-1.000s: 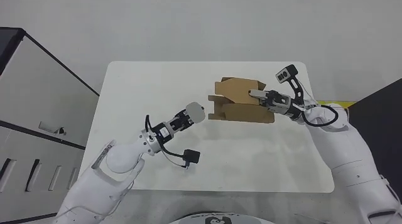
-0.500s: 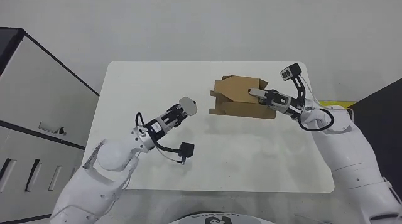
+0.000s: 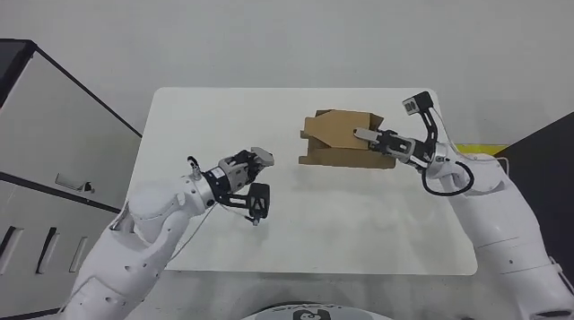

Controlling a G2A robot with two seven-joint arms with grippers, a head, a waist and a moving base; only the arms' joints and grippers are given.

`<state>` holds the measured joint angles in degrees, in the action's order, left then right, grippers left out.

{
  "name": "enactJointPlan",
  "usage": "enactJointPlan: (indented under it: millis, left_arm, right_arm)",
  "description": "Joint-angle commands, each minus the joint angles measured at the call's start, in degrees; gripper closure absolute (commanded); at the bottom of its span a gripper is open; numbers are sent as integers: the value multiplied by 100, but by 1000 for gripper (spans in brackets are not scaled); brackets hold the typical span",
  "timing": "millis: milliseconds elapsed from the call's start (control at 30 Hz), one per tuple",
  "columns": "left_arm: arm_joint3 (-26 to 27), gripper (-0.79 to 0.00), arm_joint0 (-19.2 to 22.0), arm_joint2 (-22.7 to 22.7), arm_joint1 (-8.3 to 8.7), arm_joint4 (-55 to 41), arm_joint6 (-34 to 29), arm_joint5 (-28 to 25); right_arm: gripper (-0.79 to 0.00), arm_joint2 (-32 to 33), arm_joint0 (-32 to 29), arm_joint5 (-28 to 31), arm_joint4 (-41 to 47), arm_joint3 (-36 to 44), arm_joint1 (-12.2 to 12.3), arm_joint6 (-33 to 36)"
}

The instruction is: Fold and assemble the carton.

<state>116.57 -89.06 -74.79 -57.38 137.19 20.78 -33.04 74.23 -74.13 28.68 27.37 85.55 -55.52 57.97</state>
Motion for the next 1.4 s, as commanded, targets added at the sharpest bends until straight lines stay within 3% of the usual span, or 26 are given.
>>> enactJointPlan:
  millis: [0,67,333,433,633,1367]
  left_arm:
    - [-94,0,80,-37,-24,-884,-118,-524]
    - [-257,0,131,-105,-71,-1808,-290,-762]
    - [-251,0,171,-117,-84,-2031,-342,-789]
    - [-253,0,211,-30,-92,-2337,-491,-1060]
    - [-366,0,399,106,-164,-3594,-1015,-1351]
    - [-588,0,689,481,-192,-3672,-1144,-1094]
  right_arm:
    - [0,36,-30,113,-89,24,6,17]
    - [0,57,-59,216,-125,61,9,42]
    - [0,82,-73,318,-200,78,13,42]
    - [0,38,-109,370,-465,209,6,-68]
    - [0,-37,-107,551,-445,171,-9,-21]
    - [0,-259,-133,159,65,95,-62,129]
